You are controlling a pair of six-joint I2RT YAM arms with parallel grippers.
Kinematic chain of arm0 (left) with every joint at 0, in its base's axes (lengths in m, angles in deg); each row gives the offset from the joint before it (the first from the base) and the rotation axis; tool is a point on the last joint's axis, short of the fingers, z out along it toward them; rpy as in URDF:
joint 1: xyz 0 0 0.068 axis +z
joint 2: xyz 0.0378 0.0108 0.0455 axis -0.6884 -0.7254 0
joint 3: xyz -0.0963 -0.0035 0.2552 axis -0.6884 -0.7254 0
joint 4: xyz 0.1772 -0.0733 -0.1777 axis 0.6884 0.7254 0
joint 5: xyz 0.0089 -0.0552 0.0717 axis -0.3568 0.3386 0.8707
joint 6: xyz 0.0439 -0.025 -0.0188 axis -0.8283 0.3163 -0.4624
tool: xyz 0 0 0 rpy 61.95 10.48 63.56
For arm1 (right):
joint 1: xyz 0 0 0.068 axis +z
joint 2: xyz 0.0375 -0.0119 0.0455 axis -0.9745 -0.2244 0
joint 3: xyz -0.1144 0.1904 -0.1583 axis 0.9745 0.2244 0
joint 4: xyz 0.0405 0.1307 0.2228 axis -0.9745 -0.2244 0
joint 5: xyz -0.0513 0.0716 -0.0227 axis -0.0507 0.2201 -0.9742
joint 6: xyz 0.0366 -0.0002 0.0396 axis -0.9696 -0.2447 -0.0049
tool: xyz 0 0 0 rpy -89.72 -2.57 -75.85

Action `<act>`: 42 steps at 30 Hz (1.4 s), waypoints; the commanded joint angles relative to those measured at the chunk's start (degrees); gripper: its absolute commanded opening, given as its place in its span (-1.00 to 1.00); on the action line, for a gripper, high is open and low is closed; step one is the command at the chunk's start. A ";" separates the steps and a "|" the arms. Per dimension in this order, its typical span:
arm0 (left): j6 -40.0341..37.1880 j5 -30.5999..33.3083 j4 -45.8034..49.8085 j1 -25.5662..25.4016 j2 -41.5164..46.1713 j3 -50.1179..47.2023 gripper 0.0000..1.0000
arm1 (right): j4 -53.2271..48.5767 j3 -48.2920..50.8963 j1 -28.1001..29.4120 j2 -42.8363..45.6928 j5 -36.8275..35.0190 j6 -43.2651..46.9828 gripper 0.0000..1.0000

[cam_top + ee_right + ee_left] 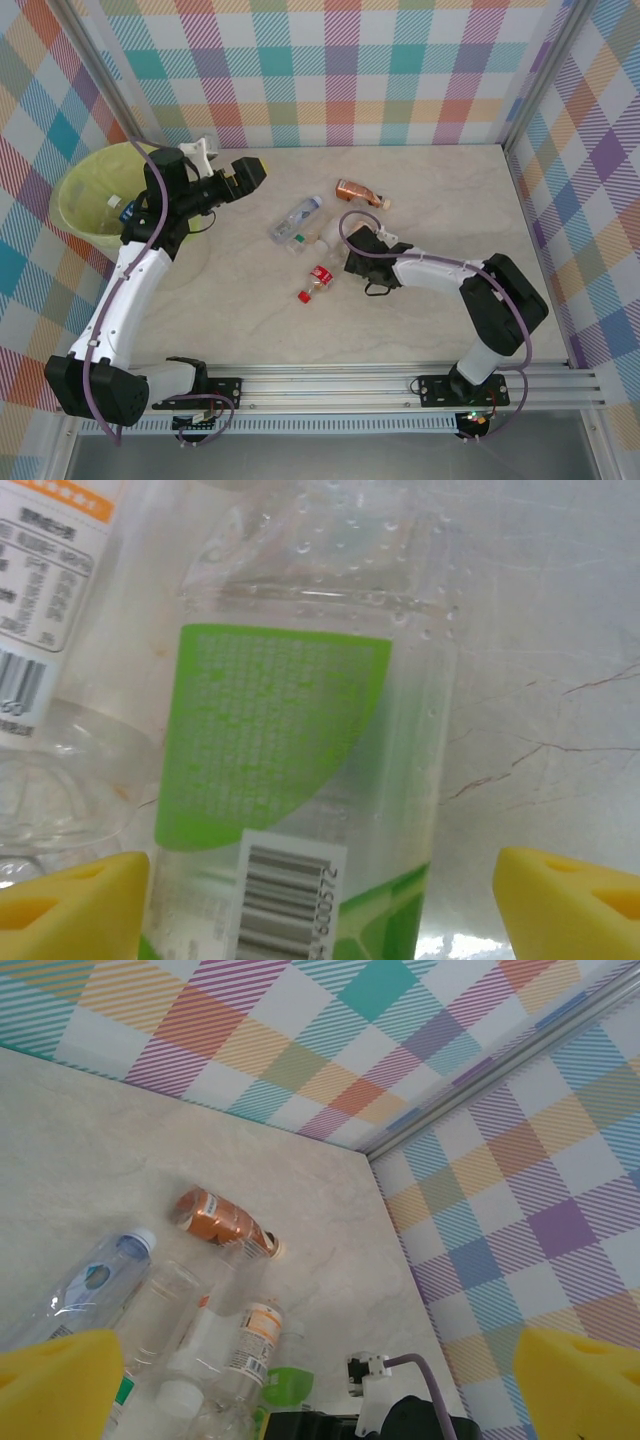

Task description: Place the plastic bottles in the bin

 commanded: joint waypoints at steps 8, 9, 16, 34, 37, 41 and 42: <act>-1.42 2.13 1.70 -1.87 -0.60 0.67 1.00 | 6.34 3.08 -1.98 -0.48 2.69 10.92 0.30; -1.55 2.21 2.33 -2.20 -0.88 1.01 1.00 | 6.51 3.62 -1.97 0.45 2.36 11.44 0.26; -1.47 4.09 3.98 -4.81 -3.95 2.99 1.00 | 14.07 9.98 -1.94 9.90 0.89 16.51 0.11; -3.96 -1.18 1.55 -13.83 -12.10 5.03 1.00 | 36.50 12.40 -1.90 20.36 35.92 34.71 0.13; -4.23 -1.72 1.03 -15.50 -13.13 5.11 0.99 | 37.93 10.72 -1.82 18.76 40.63 35.10 0.13; -3.98 1.36 2.36 -17.02 -14.51 5.63 0.82 | 38.65 8.48 -1.64 17.40 43.72 35.17 0.13; -4.04 2.28 3.23 -17.24 -14.94 6.01 0.76 | 38.60 7.91 -1.55 17.18 44.65 35.38 0.13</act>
